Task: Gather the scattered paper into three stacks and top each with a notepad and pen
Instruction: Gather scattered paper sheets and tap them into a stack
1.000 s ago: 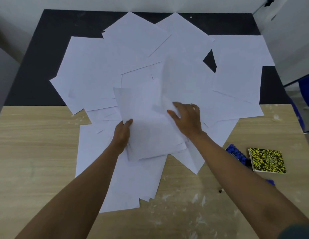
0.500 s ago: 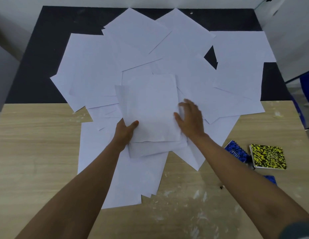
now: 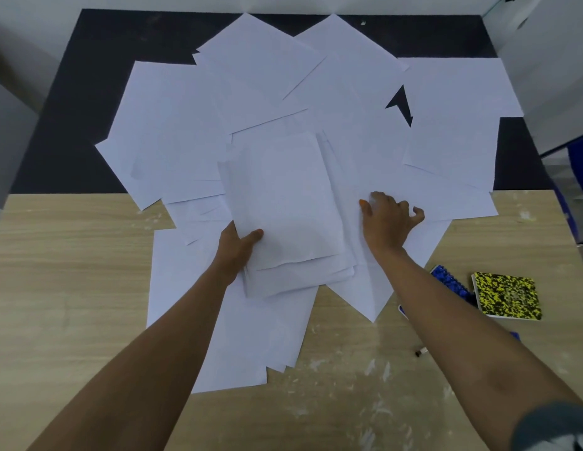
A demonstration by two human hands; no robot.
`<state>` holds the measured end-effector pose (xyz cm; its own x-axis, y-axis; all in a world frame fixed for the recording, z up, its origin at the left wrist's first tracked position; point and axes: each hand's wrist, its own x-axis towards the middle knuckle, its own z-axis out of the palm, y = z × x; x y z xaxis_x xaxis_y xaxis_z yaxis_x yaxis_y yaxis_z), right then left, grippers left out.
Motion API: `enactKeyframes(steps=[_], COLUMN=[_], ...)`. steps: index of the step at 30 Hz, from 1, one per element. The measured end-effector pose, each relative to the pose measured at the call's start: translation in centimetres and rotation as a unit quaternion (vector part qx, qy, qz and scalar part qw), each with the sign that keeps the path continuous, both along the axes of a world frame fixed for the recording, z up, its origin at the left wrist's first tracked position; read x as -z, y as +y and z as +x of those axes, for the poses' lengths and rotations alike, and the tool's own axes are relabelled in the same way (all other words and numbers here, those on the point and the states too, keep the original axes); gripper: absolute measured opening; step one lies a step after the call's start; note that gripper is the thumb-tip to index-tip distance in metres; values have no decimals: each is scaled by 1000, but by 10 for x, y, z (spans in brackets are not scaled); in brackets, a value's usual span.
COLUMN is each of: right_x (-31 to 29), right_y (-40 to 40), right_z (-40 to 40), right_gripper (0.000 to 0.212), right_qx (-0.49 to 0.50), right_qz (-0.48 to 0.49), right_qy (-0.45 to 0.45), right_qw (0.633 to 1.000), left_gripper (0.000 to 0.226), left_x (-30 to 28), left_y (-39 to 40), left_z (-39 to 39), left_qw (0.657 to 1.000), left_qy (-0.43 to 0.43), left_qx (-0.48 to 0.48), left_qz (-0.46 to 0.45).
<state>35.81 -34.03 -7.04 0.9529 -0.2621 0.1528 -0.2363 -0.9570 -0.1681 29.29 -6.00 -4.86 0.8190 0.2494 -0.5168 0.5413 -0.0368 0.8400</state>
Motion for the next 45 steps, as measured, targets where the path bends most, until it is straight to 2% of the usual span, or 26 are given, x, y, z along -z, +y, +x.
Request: enactKeyframes(steps=[3, 7, 10, 13, 16, 18, 21, 24, 28, 30, 32, 35, 39, 42, 45], right_x=[-3, -9, -9, -6, 3, 8, 4, -6, -15, -16, -14, -14, -17, -18, -16], right_y=[2, 18, 38, 62, 83, 89, 89, 81, 53, 35, 15, -11, -38, -51, -56], right_z=[4, 3, -4, -21, -40, -50, -57, -47, -9, 13, 35, 59, 83, 94, 97], right_gripper=[25, 22, 25, 27, 25, 24, 25, 28, 17, 19, 32, 46, 59, 78, 84], right_qx=[-12, -56, -184, -342, -436, -481, -517, -446, -266, -172, -83, -20, 15, 33, 35], right_qz=[26, 131, 177, 205, 195, 171, 192, 253, 225, 185, 133, 92, 65, 58, 60], right_qy=[-48, -146, -183, -150, -101, -94, -41, -9, -89, -45, 24, 84, 129, 177, 171], right_qw=[998, 979, 949, 905, 873, 855, 833, 858, 933, 967, 987, 992, 989, 982, 983], left_gripper=[48, 49, 47, 42, 58, 66, 48, 41, 45, 45, 46, 47, 45, 46, 44], left_x=[1, -1, 0, 0, -3, -3, -3, 1, 4, 4, 4, 3, 7, 11, 11], left_y=[2, 0, -1, -1, -1, -3, -7, -5, -9, -13, -15, -21, -39, -41, -38], left_z=[-2, -1, 0, 1, 3, 4, 3, 1, -2, -1, 4, 12, 12, 11, 12], left_qw=[1000, 1000, 1000, 1000, 998, 998, 999, 998, 992, 989, 986, 982, 984, 987, 987], left_qy=[-1, -14, -17, -10, 17, 18, -3, -13, -27, -32, -35, -49, -50, -43, -43], left_qx=[11, 13, 14, -2, -28, -33, -32, -4, 13, 17, 30, 59, 71, 62, 66], left_qz=[-11, -8, 3, 8, -52, -42, 13, 57, 120, 146, 163, 171, 157, 144, 137])
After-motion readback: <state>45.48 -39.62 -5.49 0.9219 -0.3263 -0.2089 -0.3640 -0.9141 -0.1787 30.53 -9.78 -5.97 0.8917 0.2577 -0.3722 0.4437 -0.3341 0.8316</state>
